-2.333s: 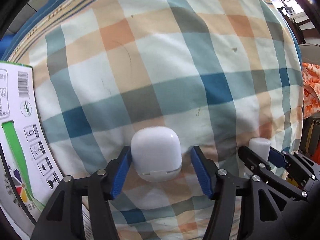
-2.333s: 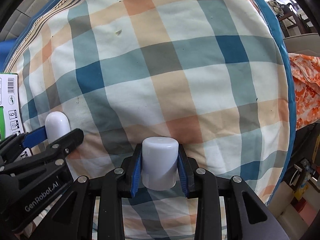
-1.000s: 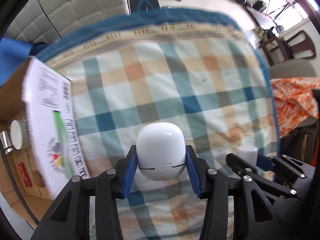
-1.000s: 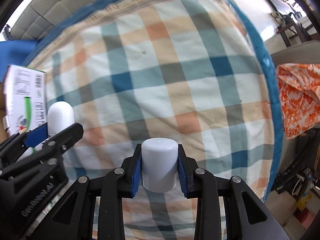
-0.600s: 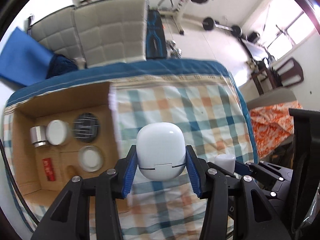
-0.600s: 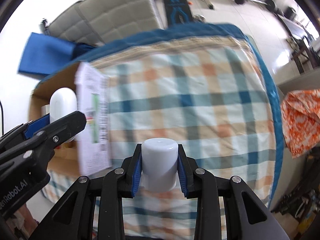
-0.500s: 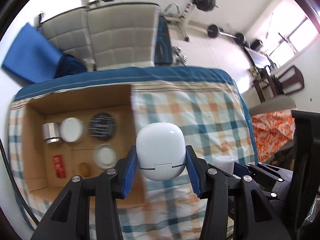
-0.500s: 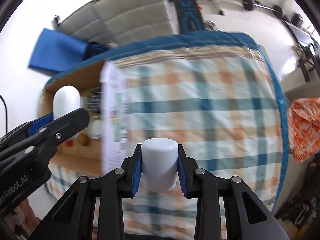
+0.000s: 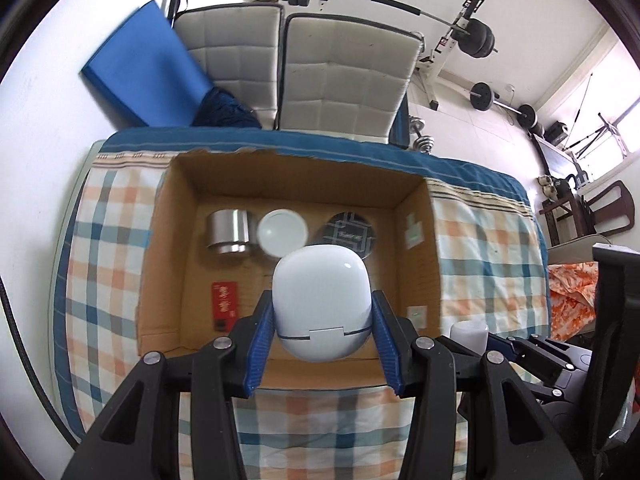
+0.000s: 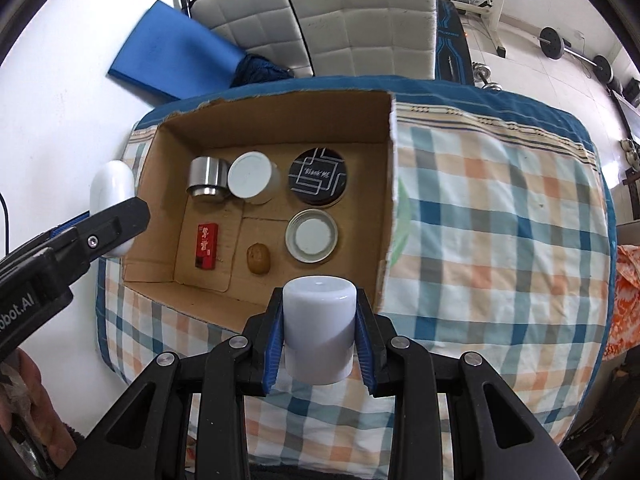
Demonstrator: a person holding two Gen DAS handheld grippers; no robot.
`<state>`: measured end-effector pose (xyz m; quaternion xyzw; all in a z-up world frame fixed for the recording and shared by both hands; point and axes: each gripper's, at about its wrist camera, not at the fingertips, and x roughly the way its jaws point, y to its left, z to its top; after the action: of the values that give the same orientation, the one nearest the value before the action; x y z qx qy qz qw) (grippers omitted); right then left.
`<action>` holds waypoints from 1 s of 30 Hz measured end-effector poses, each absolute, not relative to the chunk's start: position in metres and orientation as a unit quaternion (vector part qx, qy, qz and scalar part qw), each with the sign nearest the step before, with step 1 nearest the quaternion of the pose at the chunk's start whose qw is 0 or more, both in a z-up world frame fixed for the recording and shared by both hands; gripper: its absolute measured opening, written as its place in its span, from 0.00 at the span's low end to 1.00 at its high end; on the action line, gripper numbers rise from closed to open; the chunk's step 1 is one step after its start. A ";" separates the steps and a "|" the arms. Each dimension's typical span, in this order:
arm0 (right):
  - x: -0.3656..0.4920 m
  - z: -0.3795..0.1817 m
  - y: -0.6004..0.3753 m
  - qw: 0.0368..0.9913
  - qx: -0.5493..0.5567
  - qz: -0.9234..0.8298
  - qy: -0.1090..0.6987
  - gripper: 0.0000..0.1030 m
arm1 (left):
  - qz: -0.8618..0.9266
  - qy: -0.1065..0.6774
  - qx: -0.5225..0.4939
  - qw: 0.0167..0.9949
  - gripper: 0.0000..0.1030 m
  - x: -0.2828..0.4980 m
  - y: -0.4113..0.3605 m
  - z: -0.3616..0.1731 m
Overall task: Organize rigid objects
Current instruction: 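Lower both white items into the box and open both tools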
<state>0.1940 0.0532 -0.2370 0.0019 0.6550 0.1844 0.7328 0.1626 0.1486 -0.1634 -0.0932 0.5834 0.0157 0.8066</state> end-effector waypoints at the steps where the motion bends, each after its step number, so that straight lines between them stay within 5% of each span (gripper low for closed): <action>1: 0.194 -0.241 0.058 0.732 -0.001 0.183 0.657 0.33 | 0.016 0.585 -0.094 0.806 0.42 0.162 0.153 -0.166; 30: 0.215 -0.421 0.110 0.633 -0.011 0.126 0.763 0.33 | -0.010 0.725 -0.075 0.684 0.42 0.222 0.193 -0.352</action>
<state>0.2149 0.1097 -0.4205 -0.0110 0.7634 0.1260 0.6334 0.2224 0.1934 -0.3516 -0.0754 0.7252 -0.0101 0.6844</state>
